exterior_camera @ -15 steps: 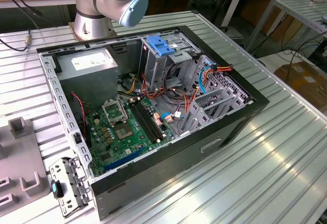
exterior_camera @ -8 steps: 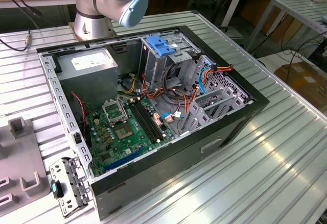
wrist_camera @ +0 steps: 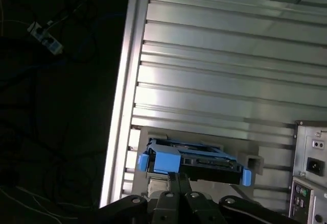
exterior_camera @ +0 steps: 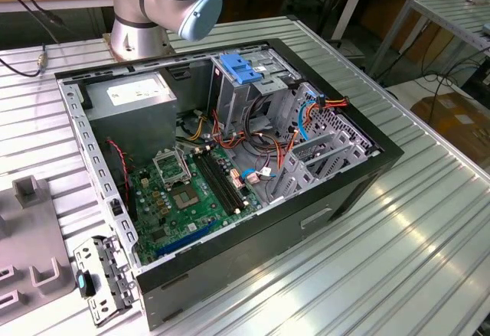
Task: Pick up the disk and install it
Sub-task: 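Pick up the disk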
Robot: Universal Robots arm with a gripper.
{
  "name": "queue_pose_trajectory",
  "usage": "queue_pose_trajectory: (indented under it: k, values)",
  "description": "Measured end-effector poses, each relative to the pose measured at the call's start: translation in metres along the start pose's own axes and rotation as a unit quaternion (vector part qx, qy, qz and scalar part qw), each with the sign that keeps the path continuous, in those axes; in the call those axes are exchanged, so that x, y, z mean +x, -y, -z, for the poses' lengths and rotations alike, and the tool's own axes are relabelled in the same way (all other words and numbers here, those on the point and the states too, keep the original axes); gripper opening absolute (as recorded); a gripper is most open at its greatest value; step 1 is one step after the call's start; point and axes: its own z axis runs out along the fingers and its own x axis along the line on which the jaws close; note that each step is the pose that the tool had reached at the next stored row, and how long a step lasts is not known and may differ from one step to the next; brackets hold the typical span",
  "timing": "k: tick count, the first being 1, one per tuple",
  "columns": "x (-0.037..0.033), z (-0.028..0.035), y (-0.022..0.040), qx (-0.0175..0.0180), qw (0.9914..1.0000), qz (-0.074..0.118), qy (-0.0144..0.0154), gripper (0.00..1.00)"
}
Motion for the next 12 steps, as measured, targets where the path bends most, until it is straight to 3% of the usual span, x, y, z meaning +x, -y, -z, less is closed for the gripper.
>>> queue_pose_trajectory:
  k: [2, 4, 12]
  values:
    - [0.0, 0.0, 0.0, -0.0004, 0.99976, 0.022, -0.001, 0.11]
    - [0.0, 0.0001, 0.0, -0.001, 0.9987, 0.051, -0.0023, 0.11]
    - [0.0, 0.0, 0.0, -0.001, 0.99854, 0.054, -0.0024, 0.11]
